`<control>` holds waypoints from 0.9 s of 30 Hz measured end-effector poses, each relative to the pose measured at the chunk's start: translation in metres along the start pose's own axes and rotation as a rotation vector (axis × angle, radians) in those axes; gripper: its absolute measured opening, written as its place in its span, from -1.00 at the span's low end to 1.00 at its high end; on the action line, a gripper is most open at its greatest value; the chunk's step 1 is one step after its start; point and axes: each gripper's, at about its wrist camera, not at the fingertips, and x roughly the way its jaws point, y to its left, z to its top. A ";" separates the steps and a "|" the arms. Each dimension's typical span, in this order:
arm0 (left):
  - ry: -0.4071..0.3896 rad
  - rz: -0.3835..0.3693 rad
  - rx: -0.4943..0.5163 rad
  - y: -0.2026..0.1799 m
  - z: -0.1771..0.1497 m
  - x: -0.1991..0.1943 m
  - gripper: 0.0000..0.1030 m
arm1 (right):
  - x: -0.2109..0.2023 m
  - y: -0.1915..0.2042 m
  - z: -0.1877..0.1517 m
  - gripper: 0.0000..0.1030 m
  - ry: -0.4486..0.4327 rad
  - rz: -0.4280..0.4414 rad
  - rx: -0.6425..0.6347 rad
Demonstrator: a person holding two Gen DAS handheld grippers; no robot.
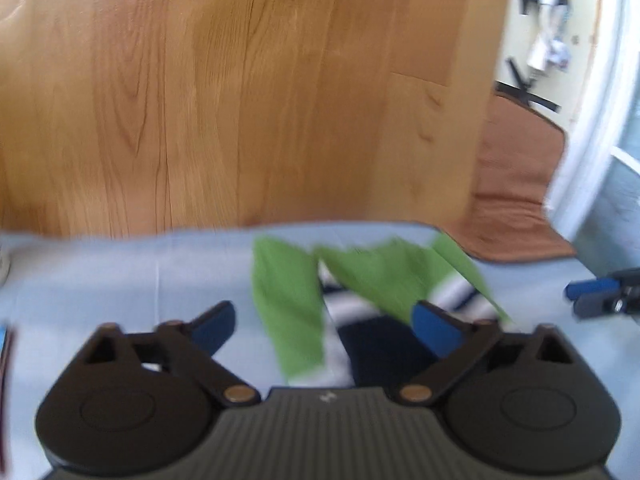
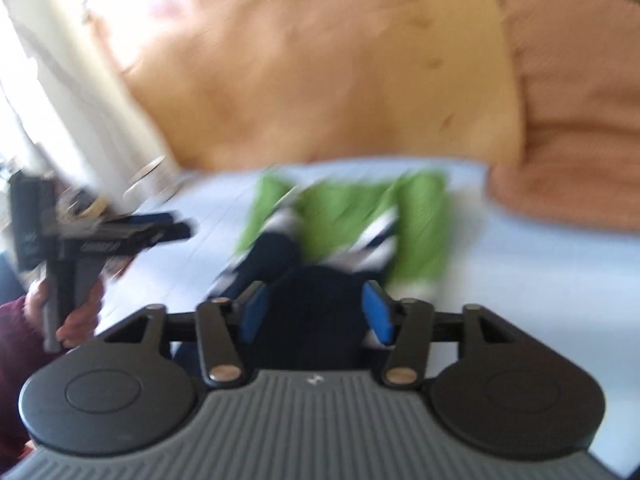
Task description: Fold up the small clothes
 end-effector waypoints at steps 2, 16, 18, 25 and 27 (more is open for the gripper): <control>-0.001 -0.012 -0.038 0.014 0.012 0.032 0.99 | 0.025 -0.031 0.020 0.29 -0.001 -0.013 0.047; 0.140 -0.151 -0.261 0.050 0.016 0.152 -0.55 | 0.151 -0.101 0.049 -0.61 0.069 0.155 0.247; 0.102 -0.127 -0.222 0.043 0.016 0.141 -0.71 | 0.137 -0.085 0.052 -0.63 0.033 0.152 0.188; -0.079 -0.206 -0.181 0.025 0.007 0.031 -0.74 | 0.033 -0.019 0.038 -0.66 -0.078 0.151 -0.003; -0.126 -0.240 -0.150 0.018 -0.005 -0.004 -0.74 | 0.000 -0.001 0.019 -0.66 -0.084 0.133 -0.074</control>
